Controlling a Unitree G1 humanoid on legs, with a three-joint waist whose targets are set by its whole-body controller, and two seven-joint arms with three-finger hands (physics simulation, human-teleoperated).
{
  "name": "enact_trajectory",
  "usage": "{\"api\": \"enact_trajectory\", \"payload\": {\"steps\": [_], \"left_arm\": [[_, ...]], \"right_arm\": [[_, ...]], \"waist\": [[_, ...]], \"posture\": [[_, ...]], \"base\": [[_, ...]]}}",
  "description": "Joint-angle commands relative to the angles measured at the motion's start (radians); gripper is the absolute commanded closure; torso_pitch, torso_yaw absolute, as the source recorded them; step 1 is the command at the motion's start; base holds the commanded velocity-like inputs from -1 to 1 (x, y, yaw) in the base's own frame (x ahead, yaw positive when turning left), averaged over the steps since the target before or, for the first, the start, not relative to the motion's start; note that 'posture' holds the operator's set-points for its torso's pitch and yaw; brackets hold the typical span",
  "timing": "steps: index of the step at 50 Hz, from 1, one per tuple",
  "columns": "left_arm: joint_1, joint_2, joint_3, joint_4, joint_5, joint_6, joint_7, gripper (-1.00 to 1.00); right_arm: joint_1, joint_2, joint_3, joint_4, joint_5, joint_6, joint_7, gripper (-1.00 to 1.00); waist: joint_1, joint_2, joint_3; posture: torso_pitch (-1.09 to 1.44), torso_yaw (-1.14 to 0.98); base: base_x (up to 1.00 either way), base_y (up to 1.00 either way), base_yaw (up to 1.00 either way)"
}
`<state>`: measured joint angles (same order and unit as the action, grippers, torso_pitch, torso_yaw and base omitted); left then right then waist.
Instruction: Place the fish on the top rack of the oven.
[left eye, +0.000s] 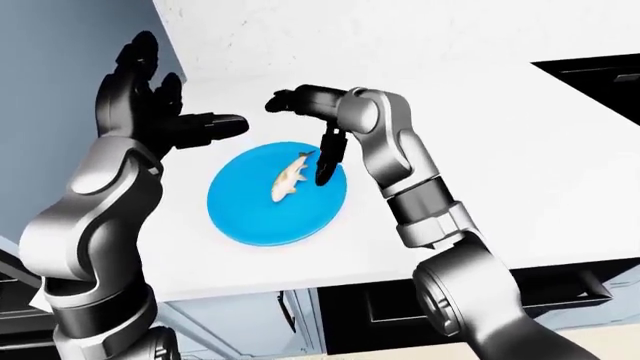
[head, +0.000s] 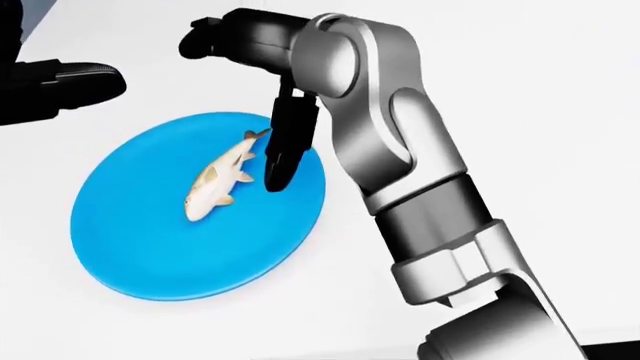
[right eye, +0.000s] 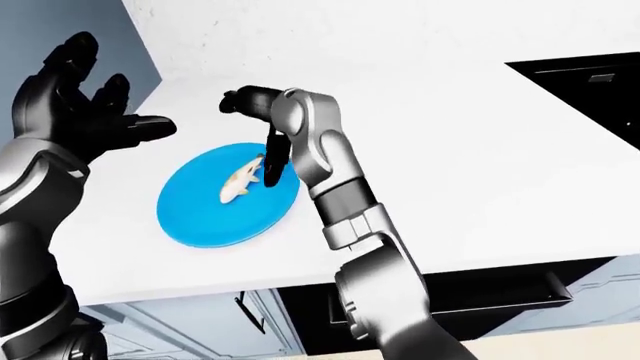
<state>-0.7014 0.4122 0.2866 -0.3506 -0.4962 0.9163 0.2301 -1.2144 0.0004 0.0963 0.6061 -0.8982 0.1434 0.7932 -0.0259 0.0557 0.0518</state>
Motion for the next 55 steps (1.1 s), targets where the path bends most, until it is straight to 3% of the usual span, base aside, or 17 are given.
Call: {"api": "enact_trajectory", "payload": {"steps": [1,15,41,55], "left_arm": [[-0.03,0.014,0.013,-0.029,-0.003,-0.024,0.003,-1.0],[-0.026,0.017,0.011,-0.013,-0.005,-0.041,-0.001,-1.0],[-0.03,0.023,0.017,-0.029,-0.023,-0.025,0.009,-1.0],[-0.03,0.022,0.012,-0.019,-0.02,-0.035,0.009,-1.0]], "right_arm": [[-0.033,-0.004,0.001,-0.047,-0.017,-0.033,-0.018,-0.72],[-0.003,0.025,0.01,-0.062,-0.1,-0.142,-0.011,-0.59],[0.033,0.097,0.036,-0.035,-0.165,-0.201,-0.003,-0.51],[0.007,0.1,0.033,-0.021,-0.174,-0.225,0.005,-0.44]], "waist": [[-0.001,0.006,-0.03],[-0.002,0.008,-0.031],[-0.008,0.013,-0.035],[-0.01,0.015,-0.033]], "posture": [[0.0,0.0],[0.0,0.0],[0.0,0.0],[0.0,0.0]], "base": [[0.0,0.0,0.0],[0.0,0.0,0.0],[0.0,0.0,0.0],[0.0,0.0,0.0]]}}
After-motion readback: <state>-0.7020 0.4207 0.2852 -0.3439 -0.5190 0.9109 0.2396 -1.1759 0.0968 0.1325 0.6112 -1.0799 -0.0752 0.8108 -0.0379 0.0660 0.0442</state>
